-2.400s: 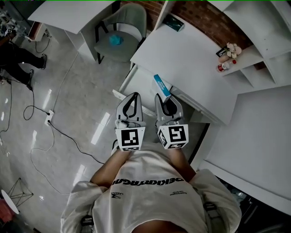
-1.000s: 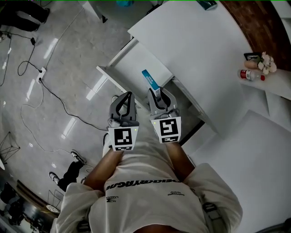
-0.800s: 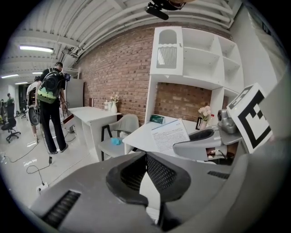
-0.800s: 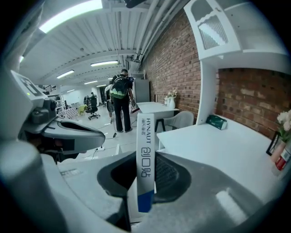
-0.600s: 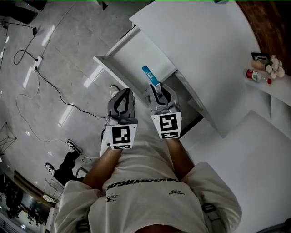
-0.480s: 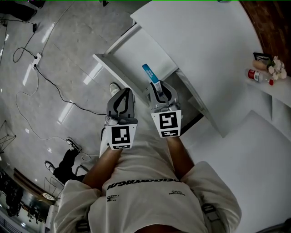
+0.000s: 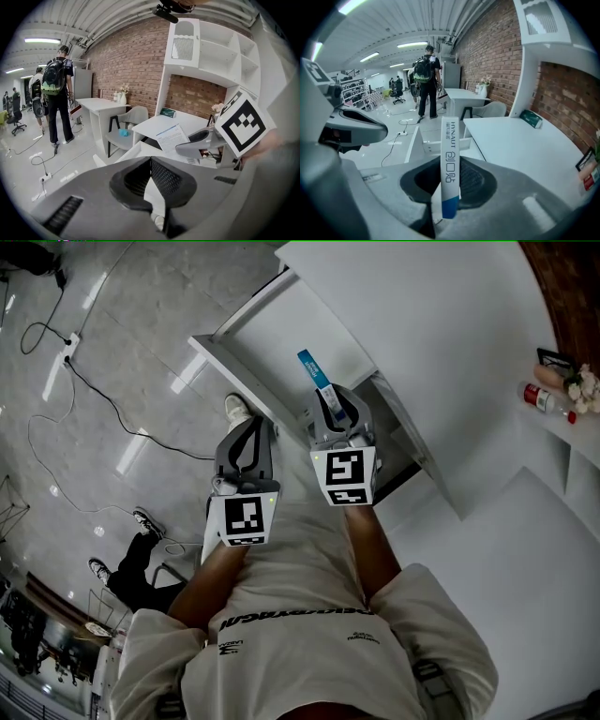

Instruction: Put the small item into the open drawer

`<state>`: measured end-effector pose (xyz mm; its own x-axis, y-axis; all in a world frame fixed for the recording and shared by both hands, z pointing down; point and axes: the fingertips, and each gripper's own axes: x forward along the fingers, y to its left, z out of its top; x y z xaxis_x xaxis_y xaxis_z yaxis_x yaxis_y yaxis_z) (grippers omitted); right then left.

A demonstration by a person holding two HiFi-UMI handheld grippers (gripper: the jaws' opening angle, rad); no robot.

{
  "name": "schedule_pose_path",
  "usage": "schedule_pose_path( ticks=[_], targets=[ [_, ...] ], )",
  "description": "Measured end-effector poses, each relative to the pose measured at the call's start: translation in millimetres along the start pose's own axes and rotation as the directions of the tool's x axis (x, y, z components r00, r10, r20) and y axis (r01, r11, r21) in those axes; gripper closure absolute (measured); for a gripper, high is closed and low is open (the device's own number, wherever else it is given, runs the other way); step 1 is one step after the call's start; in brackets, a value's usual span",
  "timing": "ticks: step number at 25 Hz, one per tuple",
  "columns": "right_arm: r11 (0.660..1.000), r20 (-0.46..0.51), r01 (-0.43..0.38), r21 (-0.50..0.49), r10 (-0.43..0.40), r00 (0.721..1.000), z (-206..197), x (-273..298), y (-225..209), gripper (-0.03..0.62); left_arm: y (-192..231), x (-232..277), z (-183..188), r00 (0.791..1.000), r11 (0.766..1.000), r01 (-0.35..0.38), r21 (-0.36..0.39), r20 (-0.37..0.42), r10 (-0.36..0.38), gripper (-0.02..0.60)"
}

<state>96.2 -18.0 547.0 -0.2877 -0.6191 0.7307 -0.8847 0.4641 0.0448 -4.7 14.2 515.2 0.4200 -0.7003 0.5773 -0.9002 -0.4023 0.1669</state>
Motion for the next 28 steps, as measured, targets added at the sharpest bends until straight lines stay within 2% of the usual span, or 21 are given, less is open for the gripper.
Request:
schedule_pose_path(
  ticks=[8,28],
  targets=[
    [0.991,-0.122,-0.063,-0.116,0.049,0.991,-19,37,11,0.518,6,2,-11,1.0,1.0,-0.017,-0.022,-0.014,0.017,0.583],
    [0.959,-0.239,-0.122,-0.254,0.06,0.969,-59,101,28,0.517,7,2,-22,0.999,1.0,-0.01,-0.02,-0.032,0.01,0.583]
  ],
)
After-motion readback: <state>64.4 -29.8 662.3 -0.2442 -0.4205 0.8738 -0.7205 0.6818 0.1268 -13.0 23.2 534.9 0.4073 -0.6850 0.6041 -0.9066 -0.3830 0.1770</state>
